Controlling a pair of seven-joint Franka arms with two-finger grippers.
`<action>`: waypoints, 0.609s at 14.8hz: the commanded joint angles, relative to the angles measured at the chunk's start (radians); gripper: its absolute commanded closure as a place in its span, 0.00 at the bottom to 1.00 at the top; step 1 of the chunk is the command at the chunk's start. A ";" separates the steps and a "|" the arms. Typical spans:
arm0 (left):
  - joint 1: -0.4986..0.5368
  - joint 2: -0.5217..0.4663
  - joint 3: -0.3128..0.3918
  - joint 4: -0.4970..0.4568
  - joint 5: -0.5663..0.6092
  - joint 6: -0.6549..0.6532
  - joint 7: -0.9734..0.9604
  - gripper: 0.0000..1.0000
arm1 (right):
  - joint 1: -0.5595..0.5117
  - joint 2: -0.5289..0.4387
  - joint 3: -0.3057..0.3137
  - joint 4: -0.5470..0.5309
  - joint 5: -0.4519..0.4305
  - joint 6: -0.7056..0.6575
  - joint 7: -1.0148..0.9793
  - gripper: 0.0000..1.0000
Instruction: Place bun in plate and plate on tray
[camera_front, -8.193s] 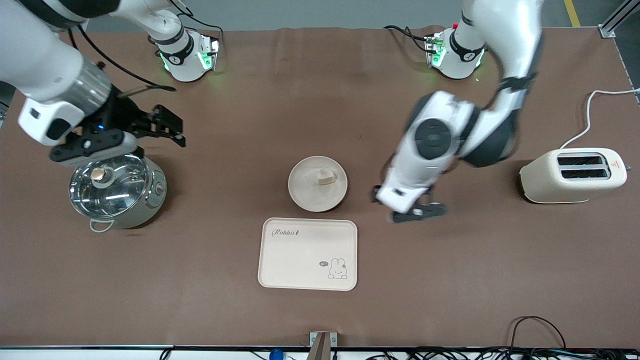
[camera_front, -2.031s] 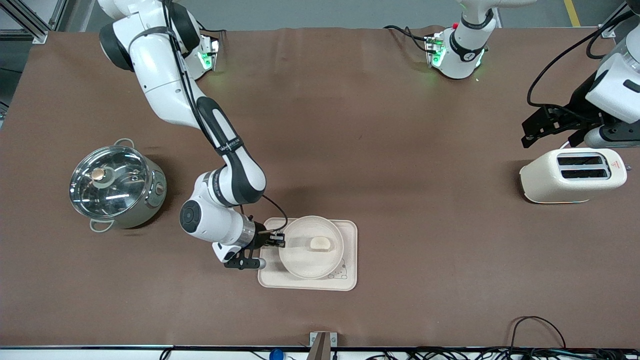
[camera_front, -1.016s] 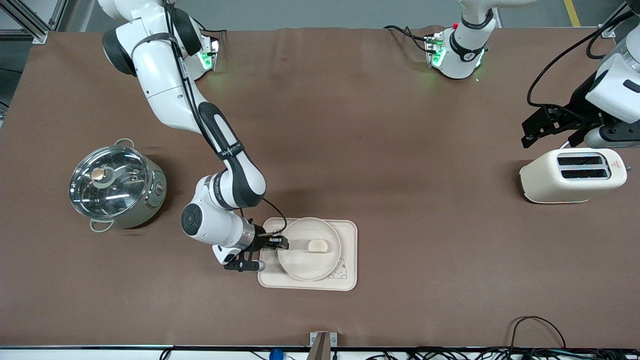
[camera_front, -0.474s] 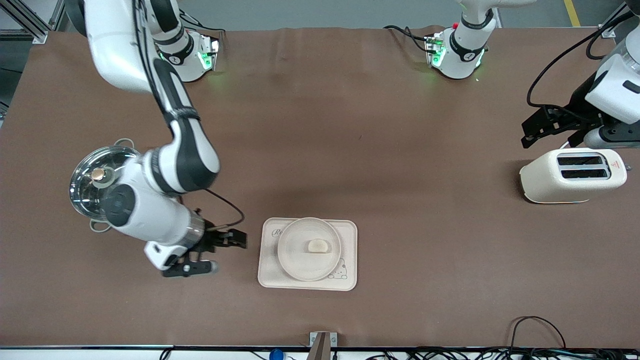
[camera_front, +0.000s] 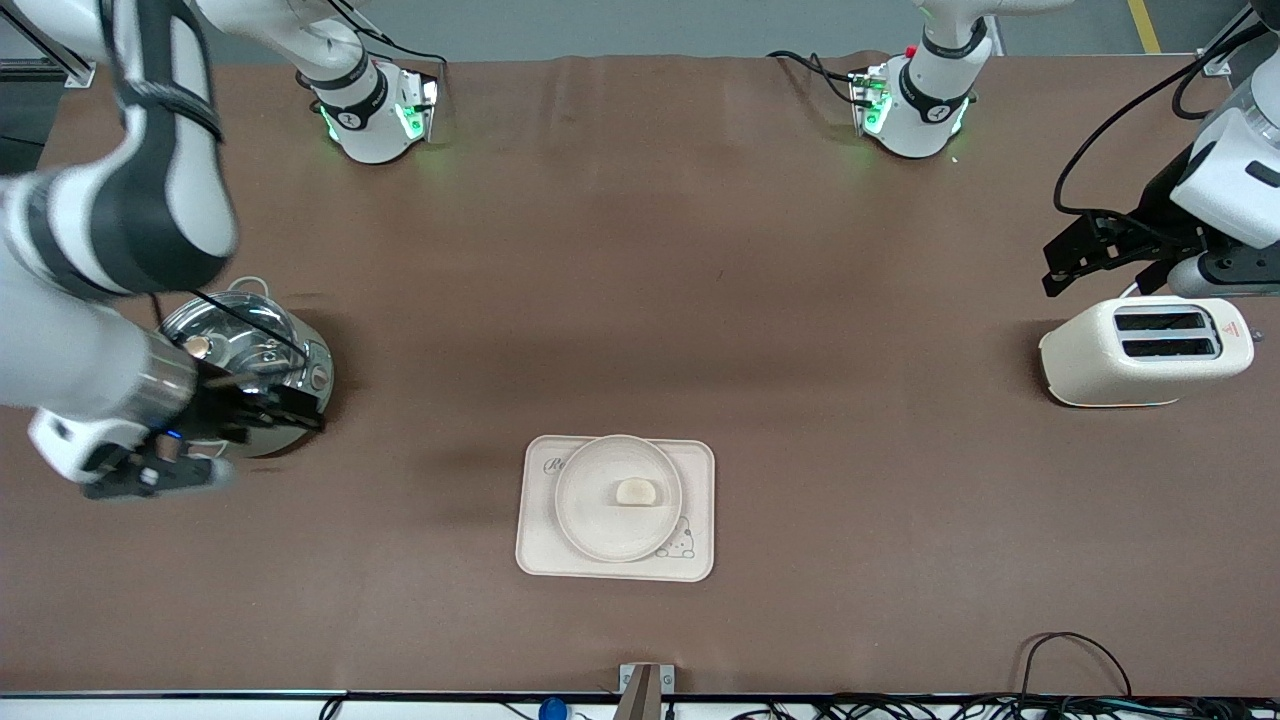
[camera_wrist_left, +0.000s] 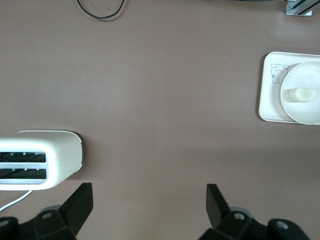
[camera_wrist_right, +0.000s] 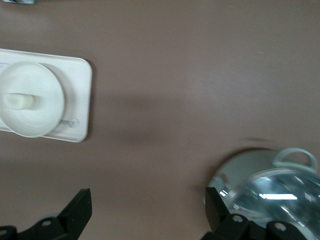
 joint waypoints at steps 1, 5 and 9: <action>0.003 0.003 0.001 0.013 -0.014 -0.012 0.017 0.00 | 0.003 -0.229 0.013 -0.234 -0.100 0.008 -0.002 0.00; 0.003 0.001 0.001 0.011 -0.014 -0.012 0.020 0.00 | -0.023 -0.392 0.009 -0.352 -0.132 -0.004 -0.007 0.00; 0.001 -0.002 0.000 0.011 -0.008 -0.014 0.067 0.00 | -0.046 -0.449 0.004 -0.356 -0.164 -0.053 -0.005 0.00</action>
